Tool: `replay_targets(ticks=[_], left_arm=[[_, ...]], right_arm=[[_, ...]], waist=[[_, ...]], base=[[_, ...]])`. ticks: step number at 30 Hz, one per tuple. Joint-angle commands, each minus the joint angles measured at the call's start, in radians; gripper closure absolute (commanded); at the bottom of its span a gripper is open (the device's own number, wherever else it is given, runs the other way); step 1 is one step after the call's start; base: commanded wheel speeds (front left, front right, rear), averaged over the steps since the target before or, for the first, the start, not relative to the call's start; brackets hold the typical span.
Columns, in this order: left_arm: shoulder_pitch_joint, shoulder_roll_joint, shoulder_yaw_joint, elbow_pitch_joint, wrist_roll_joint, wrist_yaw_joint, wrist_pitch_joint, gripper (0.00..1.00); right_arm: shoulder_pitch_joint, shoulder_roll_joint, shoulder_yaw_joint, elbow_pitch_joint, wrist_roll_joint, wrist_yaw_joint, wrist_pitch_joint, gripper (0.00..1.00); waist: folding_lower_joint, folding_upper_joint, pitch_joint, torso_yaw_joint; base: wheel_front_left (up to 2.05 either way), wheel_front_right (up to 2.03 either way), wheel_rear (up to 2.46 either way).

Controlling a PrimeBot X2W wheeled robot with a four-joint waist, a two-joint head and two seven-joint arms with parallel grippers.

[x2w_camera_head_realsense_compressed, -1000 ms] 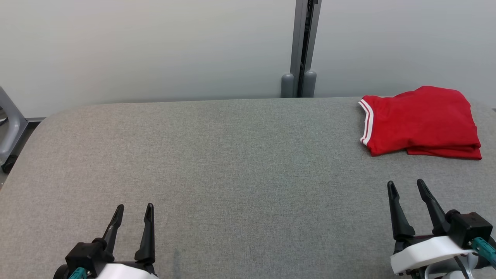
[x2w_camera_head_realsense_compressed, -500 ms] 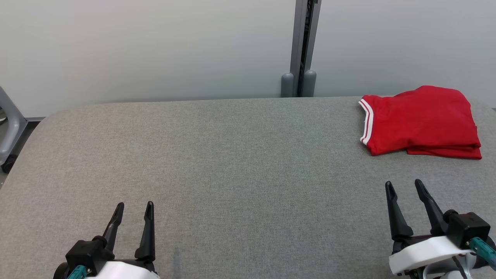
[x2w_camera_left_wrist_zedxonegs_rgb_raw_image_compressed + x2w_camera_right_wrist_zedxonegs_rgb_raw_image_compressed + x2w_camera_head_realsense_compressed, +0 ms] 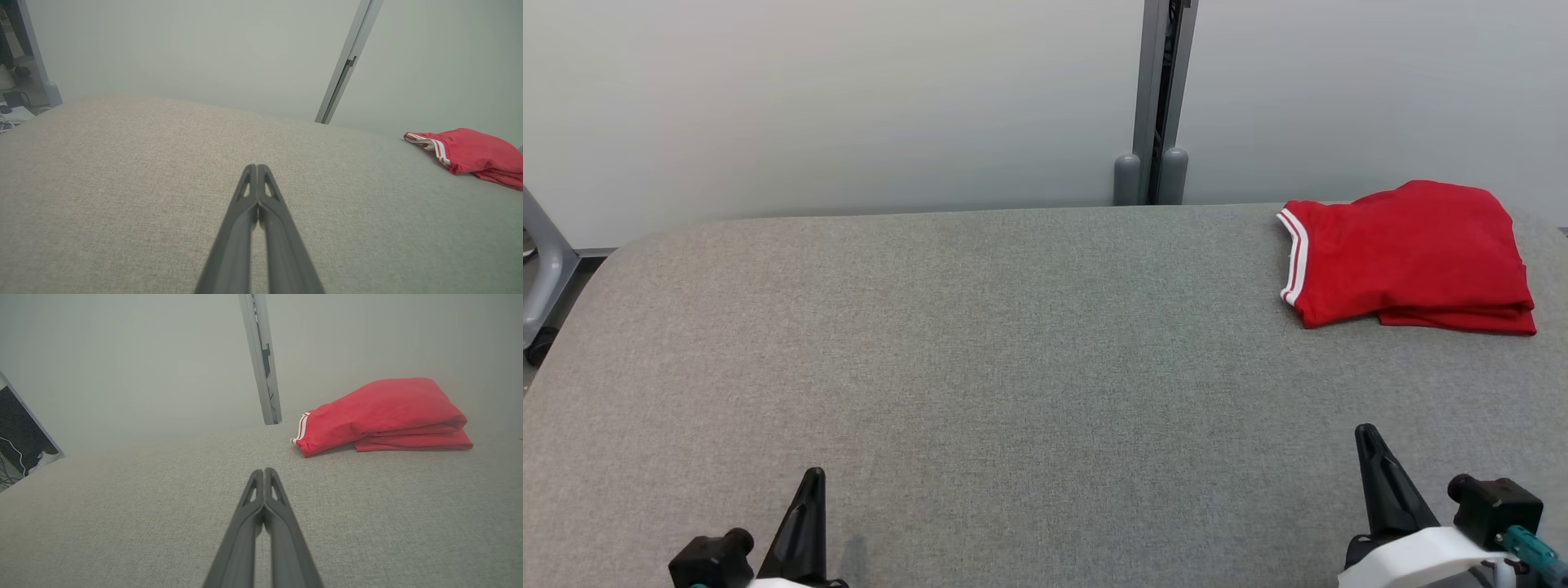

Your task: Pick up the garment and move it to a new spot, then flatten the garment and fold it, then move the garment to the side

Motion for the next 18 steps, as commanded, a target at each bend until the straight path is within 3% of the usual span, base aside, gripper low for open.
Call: replay_targets(ticks=[1, 18], left_arm=[[-0.035, 0.004, 0.012, -0.012, -0.050, -0.003, 0.010, 1.00], [-0.084, 0.005, 0.036, -0.010, -0.322, -0.011, 0.066, 1.00]], right_arm=[[-0.033, -0.004, -0.012, -0.012, 0.051, 0.000, 0.017, 1.00], [-0.088, -0.002, -0.047, 0.014, 0.324, 0.000, 0.103, 1.00]], waist=[[0.0000, 0.0000, 0.000, 0.000], [0.0000, 0.0000, 0.004, -0.003]], base=[[0.00, 0.00, 0.00], [0.00, 0.00, 0.00]])
